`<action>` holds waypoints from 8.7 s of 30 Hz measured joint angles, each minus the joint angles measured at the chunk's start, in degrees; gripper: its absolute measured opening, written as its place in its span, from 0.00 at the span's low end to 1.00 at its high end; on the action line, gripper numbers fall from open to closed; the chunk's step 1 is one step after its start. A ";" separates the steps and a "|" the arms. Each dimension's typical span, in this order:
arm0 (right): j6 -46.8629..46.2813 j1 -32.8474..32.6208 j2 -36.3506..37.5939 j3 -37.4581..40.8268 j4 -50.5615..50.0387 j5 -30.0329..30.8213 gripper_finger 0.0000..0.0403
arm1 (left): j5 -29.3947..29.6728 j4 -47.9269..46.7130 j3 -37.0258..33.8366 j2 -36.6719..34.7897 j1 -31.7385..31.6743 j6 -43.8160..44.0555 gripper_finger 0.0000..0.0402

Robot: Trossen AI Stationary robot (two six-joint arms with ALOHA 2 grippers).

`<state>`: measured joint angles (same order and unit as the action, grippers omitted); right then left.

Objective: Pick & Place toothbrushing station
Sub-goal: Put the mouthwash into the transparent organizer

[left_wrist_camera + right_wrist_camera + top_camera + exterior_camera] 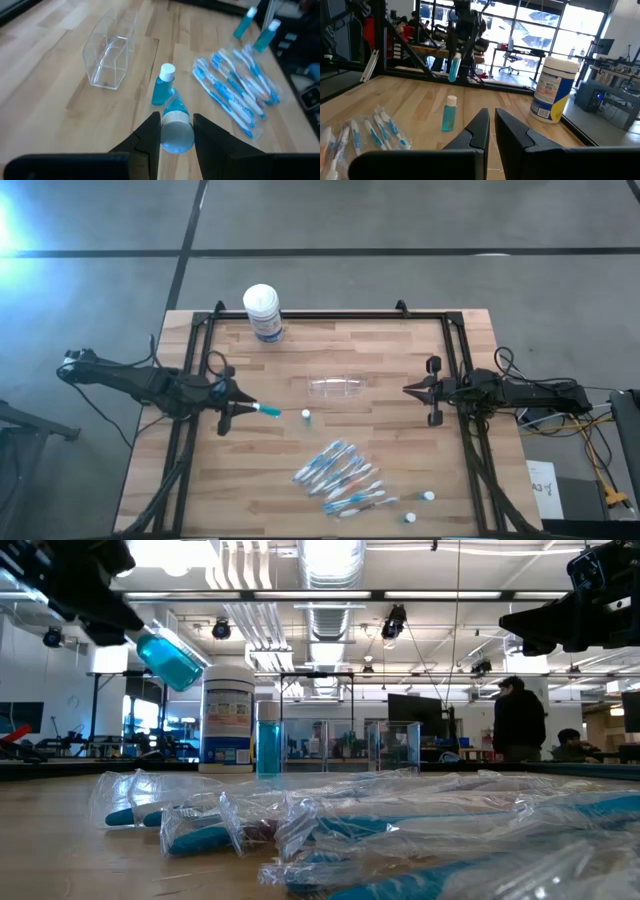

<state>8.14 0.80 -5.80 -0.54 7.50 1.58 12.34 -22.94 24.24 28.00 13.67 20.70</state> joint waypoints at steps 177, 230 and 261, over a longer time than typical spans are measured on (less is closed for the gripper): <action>2.38 -0.02 0.02 0.00 0.44 0.03 0.07 | -11.35 62.51 -15.74 20.77 -12.81 -15.56 0.01; 2.38 0.00 0.00 0.00 0.68 0.04 0.07 | -10.17 6.64 21.56 25.85 -12.31 -21.00 0.03; 2.16 -0.01 0.07 0.00 0.55 0.04 0.07 | -12.81 -31.47 68.47 72.06 -7.98 -58.29 0.03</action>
<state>10.30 0.79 -5.74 -0.53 8.05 1.63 -0.48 -54.41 92.71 100.06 5.69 -37.59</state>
